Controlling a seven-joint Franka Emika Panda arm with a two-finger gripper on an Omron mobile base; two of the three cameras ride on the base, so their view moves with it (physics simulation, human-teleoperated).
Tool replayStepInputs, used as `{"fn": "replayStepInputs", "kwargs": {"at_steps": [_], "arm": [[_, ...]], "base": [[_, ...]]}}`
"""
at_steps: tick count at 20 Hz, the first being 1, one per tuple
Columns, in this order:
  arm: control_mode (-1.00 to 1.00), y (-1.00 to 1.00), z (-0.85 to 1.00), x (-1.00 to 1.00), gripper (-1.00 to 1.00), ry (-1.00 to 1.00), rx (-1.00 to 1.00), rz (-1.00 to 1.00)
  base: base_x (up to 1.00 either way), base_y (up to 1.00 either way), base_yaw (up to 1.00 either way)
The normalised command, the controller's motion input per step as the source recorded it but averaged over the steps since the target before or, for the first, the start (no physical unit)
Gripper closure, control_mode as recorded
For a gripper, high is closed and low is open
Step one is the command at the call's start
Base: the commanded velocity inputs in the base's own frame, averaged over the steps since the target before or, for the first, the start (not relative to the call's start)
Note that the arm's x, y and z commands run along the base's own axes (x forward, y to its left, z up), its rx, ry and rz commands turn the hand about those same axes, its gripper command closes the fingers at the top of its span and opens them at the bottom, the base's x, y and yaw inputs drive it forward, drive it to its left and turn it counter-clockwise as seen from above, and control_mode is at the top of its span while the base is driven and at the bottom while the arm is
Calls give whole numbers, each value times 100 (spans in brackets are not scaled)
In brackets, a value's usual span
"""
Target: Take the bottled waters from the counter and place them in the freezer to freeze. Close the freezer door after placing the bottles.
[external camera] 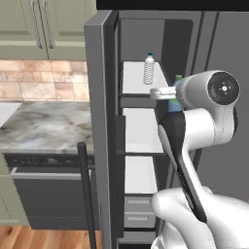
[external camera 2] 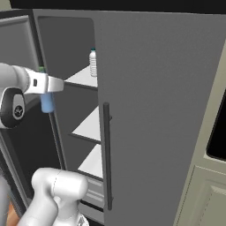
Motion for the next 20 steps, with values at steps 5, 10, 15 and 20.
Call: {"fn": "replayStepInputs", "kwargs": {"at_steps": [5,10,15,20], "arm": [[-100,-5,0,16,100,-1,0,-3],[-100,0,0,23,100,-10,0,-1],[-100,0,6,1,100,-12,0,0],[-100,-2,14,14,100,-15,0,-1]], "base": [[0,0,0],[0,0,0],[0,0,0],[0,0,0]]}}
